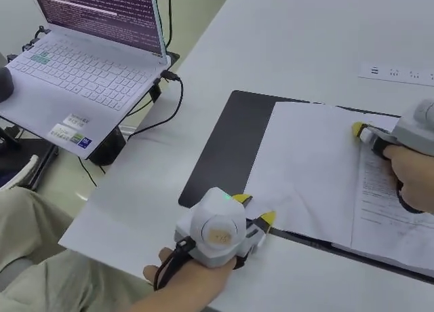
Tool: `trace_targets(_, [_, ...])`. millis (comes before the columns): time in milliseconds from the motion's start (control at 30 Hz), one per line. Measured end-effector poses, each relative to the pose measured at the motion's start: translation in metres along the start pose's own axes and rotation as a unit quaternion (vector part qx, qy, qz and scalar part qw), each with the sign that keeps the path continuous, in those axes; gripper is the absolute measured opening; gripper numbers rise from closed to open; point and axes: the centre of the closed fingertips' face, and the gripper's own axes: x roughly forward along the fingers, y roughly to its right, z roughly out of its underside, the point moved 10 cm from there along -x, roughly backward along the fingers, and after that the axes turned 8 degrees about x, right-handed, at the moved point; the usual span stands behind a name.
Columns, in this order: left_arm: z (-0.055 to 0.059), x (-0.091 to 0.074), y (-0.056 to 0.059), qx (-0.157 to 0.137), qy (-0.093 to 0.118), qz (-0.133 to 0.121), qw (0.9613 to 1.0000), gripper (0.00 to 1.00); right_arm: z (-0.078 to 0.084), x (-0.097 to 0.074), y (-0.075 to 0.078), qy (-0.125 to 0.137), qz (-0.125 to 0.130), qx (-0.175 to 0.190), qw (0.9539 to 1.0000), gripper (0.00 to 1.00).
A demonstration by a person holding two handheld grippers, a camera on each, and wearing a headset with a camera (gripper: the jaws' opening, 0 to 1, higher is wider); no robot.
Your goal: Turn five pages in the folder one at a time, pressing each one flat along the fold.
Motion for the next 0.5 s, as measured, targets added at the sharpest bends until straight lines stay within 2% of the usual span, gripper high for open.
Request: trace_targets(500, [0.000, 0.000, 0.000, 0.001, 0.001, 0.000, 1.0000, 0.27, 0.016, -0.025, -0.010, -0.008, -0.004, 0.003, 1.0000, 0.00])
